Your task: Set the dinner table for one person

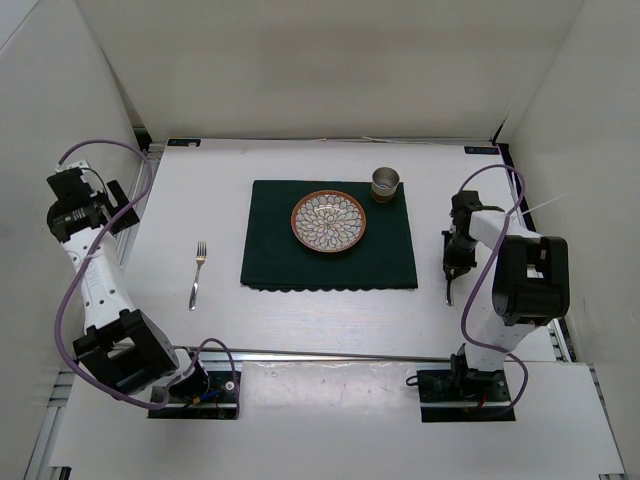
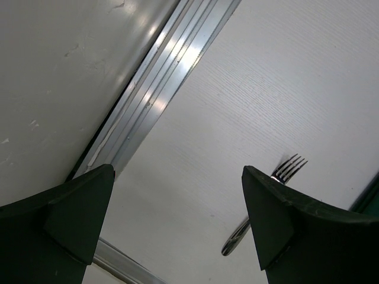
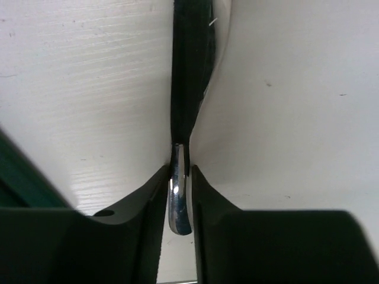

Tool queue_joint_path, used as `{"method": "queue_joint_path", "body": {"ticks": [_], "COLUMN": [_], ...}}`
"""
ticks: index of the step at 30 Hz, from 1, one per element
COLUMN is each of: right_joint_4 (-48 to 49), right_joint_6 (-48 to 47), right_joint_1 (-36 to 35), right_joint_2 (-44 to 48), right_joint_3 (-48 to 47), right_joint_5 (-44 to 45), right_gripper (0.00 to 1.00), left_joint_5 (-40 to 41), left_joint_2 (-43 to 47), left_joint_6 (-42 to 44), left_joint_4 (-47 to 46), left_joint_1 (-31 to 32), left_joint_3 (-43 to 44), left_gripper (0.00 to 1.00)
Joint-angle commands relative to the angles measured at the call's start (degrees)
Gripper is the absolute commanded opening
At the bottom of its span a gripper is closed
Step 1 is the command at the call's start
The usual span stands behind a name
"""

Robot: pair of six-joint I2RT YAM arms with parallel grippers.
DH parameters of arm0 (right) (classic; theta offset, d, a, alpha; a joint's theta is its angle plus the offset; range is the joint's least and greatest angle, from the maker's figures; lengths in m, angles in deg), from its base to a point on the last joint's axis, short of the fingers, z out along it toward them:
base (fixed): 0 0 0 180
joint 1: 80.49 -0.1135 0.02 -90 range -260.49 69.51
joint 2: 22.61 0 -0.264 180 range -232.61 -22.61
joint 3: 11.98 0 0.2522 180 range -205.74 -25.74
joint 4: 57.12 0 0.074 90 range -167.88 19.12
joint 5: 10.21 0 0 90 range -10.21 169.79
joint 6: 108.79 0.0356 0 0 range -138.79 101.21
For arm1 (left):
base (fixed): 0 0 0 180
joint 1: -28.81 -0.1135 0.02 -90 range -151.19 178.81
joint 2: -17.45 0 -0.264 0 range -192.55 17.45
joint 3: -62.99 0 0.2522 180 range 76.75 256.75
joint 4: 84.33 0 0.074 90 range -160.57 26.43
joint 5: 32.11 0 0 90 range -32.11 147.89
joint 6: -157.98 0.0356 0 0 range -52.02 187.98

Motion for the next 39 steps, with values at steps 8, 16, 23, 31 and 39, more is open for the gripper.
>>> {"method": "queue_joint_path", "body": {"ticks": [8,16,23,31,39], "right_joint_4": [3.04,2.51,0.93,-0.21,-0.21], "right_joint_6": [0.04,-0.48,-1.01,-1.01,-1.54], "right_joint_1": [0.36,0.36,0.36,0.36,0.36], "right_joint_2": [-4.79,-3.31,0.82,5.13,6.19], "right_joint_3": [1.09,-0.49,-1.02,1.70,2.32], "right_joint_5": [4.34,3.11,2.41,0.38,-0.85], "right_gripper": [0.08,0.00,0.00,0.00,0.00], "left_joint_5": [-0.79,0.27,-0.35,-0.88,-1.40], "left_joint_2": [2.27,2.27,1.75,1.22,1.75], "left_joint_6": [1.00,1.53,1.00,1.00,0.47], "left_joint_4": [1.46,1.46,1.46,1.46,1.46], "left_joint_1": [-0.35,-0.35,-0.35,-0.35,-0.87], "left_joint_3": [3.78,3.78,4.31,4.31,4.31], "left_gripper": [1.00,1.00,1.00,1.00,1.00]}}
